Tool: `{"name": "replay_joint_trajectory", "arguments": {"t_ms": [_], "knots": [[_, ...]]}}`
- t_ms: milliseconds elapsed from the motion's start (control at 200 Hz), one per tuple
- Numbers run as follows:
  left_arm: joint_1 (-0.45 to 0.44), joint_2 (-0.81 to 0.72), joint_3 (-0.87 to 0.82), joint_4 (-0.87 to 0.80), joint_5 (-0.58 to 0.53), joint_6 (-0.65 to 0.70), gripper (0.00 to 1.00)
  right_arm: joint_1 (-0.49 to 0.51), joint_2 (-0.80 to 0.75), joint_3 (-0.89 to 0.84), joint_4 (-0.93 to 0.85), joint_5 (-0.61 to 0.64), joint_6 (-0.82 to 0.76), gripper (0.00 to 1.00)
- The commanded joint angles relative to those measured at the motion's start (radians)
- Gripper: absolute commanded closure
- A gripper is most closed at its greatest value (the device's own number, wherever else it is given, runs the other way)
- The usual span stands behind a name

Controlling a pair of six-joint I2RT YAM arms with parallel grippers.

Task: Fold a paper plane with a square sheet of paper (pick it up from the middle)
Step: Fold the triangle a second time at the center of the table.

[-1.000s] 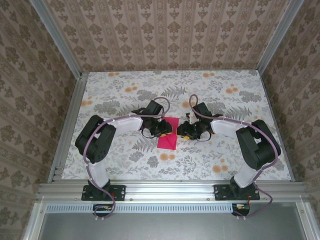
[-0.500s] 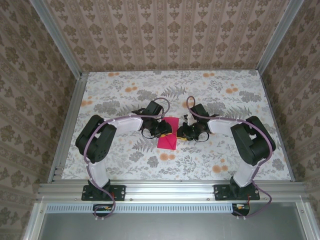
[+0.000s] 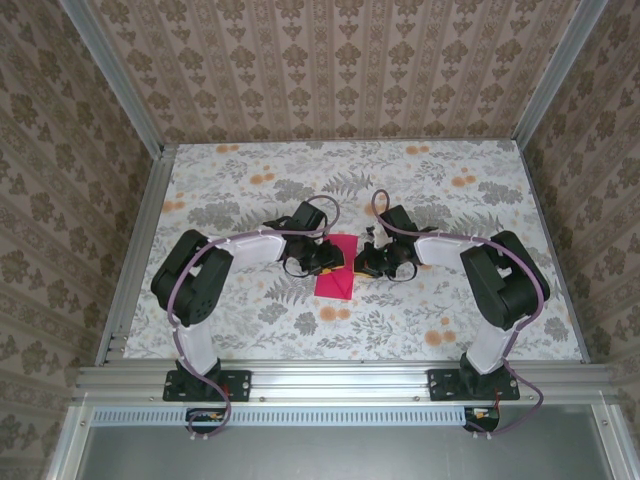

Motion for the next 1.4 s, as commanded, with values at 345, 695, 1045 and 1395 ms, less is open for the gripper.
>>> {"name": "replay_joint_trajectory", "arguments": {"t_ms": [345, 695, 1045, 1395], "knots": [[0.007, -0.032, -0.030, 0.101, 0.092, -0.022, 0.71, 0.006, 0.062, 0.061, -0.034, 0.025, -0.079, 0.94], [0.003, -0.006, -0.029, 0.095, 0.097, -0.021, 0.73, 0.009, 0.091, 0.098, -0.062, 0.049, -0.106, 0.94], [0.001, 0.015, -0.020, 0.092, 0.100, -0.019, 0.73, 0.008, 0.106, 0.110, -0.071, 0.069, -0.113, 0.94], [-0.002, 0.040, -0.011, 0.084, 0.100, -0.017, 0.73, 0.008, 0.111, 0.113, -0.077, 0.081, -0.115, 0.94]]}}
